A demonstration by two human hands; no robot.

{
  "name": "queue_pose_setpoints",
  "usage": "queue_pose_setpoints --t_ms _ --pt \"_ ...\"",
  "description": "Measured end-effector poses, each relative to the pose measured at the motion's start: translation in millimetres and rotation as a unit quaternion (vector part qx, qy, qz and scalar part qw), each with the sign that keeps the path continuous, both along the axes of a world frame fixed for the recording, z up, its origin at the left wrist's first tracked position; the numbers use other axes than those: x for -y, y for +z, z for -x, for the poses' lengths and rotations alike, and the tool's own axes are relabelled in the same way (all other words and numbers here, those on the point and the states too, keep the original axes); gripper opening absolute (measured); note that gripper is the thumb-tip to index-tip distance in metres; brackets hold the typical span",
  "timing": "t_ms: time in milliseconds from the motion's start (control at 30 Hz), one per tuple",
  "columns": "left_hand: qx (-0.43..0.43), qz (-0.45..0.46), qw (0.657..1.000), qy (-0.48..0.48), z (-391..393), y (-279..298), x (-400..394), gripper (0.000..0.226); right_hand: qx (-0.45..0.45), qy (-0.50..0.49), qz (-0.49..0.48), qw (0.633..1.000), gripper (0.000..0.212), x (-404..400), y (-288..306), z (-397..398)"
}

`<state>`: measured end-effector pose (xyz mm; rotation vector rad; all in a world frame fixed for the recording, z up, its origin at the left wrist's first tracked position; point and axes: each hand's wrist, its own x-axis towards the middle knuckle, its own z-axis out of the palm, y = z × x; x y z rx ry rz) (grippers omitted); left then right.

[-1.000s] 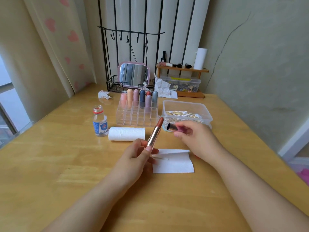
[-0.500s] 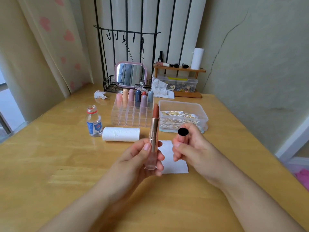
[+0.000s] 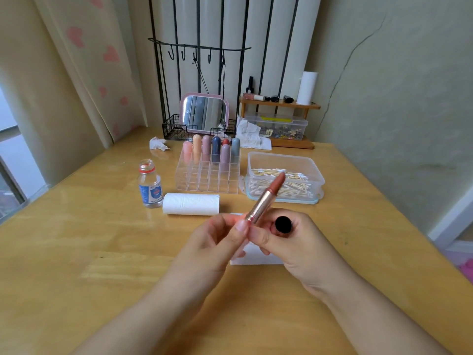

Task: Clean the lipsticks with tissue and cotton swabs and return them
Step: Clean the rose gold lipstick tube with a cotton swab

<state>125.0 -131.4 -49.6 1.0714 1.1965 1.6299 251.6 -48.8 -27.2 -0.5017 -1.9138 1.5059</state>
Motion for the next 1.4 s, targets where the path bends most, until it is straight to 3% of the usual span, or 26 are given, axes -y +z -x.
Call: queue_pose_setpoints --t_ms 100,267,433,667,733,833,900,967,1033,1133,1300,1400 --pt "-0.019 -0.015 0.998 0.058 10 -1 -1 0.053 0.053 -0.002 -0.029 0.998 0.044 0 3 -2" --pt "-0.052 -0.029 0.998 0.004 13 9 5 0.034 0.125 0.033 -0.066 0.989 0.028 7 10 -5" --pt "-0.089 -0.034 0.995 -0.009 17 11 6 0.033 0.145 0.049 -0.102 0.983 0.031 11 13 -4" --pt "0.001 -0.034 0.999 0.016 17 14 6 0.019 0.152 0.084 -0.106 0.979 0.038 14 5 0" --pt "0.036 -0.04 0.998 0.037 16 15 7 0.015 0.134 0.046 -0.104 0.984 0.034 17 1 4" --pt "0.046 -0.05 0.996 0.062 11 15 8 0.011 0.11 -0.104 -0.08 0.985 0.028 24 -9 12" --pt "0.058 -0.052 0.995 0.068 8 16 9 0.005 0.11 -0.141 -0.082 0.98 0.04 27 -13 14" --pt "0.071 -0.051 0.994 0.062 8 16 9 0.007 0.126 -0.095 -0.093 0.983 0.032 24 -9 12" --pt "0.079 -0.054 0.994 0.058 9 16 9 0.014 0.141 0.002 -0.104 0.984 0.011 18 0 7" --pt "0.084 -0.057 0.993 0.055 10 17 10 0.028 0.134 0.086 -0.068 0.985 0.034 9 6 -3" --pt "0.087 -0.057 0.993 0.057 9 16 9 0.021 0.109 -0.029 -0.044 0.993 0.033 19 -5 8" --pt "0.084 -0.057 0.993 0.063 10 15 8 0.029 0.14 0.02 -0.05 0.989 0.024 16 0 5"
